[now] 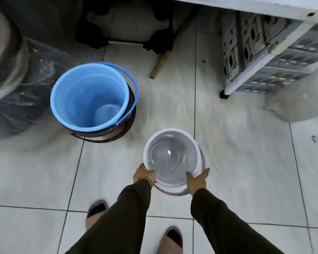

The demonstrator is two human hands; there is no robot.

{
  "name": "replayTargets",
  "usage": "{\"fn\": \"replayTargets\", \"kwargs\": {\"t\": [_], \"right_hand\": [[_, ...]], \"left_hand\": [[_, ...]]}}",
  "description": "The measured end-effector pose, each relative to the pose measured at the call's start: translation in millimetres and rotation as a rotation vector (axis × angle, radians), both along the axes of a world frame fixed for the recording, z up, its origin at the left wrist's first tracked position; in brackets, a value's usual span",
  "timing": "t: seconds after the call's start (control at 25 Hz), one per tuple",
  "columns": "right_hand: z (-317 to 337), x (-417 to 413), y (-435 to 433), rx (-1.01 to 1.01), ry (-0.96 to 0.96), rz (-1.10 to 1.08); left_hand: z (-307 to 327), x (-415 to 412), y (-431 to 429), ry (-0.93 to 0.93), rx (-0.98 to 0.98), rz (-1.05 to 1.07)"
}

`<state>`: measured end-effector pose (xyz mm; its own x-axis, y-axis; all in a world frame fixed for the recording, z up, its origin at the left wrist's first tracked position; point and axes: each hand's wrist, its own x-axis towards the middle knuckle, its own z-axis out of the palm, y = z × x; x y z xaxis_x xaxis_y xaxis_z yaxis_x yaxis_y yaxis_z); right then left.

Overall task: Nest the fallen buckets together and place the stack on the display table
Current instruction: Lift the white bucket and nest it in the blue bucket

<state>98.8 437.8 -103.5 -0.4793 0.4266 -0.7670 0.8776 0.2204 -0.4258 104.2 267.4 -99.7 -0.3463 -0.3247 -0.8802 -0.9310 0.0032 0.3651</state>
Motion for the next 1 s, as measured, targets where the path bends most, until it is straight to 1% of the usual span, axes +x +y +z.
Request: {"fn": "replayTargets", "kwargs": {"t": [0.12, 0.2, 0.36, 0.48, 0.56, 0.68, 0.76, 0.88, 1.0], "right_hand": [[54, -6, 7, 0.109, 0.308, -0.019], [99, -19, -1, 0.061, 0.477, -0.042], [176, -66, -41, -0.011, 0.685, -0.053], [221, -100, -93, -0.066, 0.798, 0.021], [237, -117, -138, -0.13, 0.805, 0.095], [237, -127, -203, -0.233, 0.765, 0.153], [221, -128, -242, -0.264, 0.692, 0.165], [181, -128, -281, -0.231, 0.566, 0.136], [149, -130, -295, -0.191, 0.457, 0.05]], "left_hand": [[36, -6, 5, 0.093, 0.146, 0.138], [73, -19, -1, 0.171, 0.197, 0.256], [151, -56, -34, 0.401, 0.157, 0.306], [201, -77, -84, 0.562, 0.095, 0.334], [220, -77, -125, 0.611, 0.06, 0.409], [219, -66, -181, 0.607, 0.014, 0.508], [206, -60, -218, 0.564, -0.017, 0.568], [170, -58, -260, 0.437, -0.06, 0.581], [138, -63, -275, 0.317, -0.004, 0.538]]}}
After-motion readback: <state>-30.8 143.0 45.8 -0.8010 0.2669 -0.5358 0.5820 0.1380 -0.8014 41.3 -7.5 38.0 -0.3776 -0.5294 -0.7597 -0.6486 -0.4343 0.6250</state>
